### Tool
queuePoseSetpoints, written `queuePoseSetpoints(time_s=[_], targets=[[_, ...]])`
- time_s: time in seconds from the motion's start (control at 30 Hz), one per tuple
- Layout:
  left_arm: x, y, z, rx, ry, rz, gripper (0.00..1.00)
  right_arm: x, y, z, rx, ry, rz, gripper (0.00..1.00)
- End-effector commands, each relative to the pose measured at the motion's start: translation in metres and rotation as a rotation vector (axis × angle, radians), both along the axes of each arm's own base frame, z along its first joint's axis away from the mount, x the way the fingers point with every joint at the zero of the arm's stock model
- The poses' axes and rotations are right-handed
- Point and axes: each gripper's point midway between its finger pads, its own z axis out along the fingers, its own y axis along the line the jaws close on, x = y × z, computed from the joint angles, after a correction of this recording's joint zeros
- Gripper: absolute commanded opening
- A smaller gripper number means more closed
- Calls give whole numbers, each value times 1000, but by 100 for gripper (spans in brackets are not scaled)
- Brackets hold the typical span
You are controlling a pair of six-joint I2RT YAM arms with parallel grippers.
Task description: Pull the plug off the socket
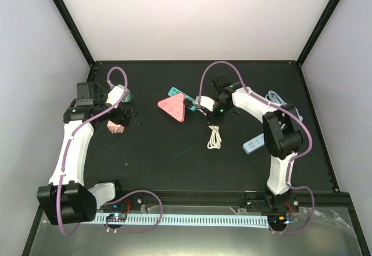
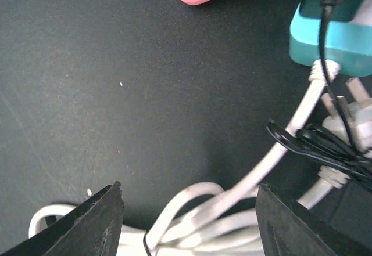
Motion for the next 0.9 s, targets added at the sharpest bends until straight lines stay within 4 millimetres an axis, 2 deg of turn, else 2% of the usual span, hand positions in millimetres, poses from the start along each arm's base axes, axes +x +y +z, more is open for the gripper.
queuePoseSetpoints(time_s=[0.0,0.27,0.5,0.7,0.8,0.87], targets=[[-4,-6,4,-9,-15,-21,99,5,7,-17,-7,14,-36,64],[-6,-6,7,1,-36,-20,99,10,3,-50,-93,5,-61,63],[-6,-6,6,4,-46,-22,99,21,2,-38,-88,-48,-114,61],[-3,-5,10,-1,-58,-10,99,41,-1,-44,-117,-92,-214,60],[-4,-5,10,2,-59,-11,99,35,2,-55,-130,-57,-207,58],[-5,-5,10,6,-61,-12,99,26,6,-59,-129,-41,-174,53]])
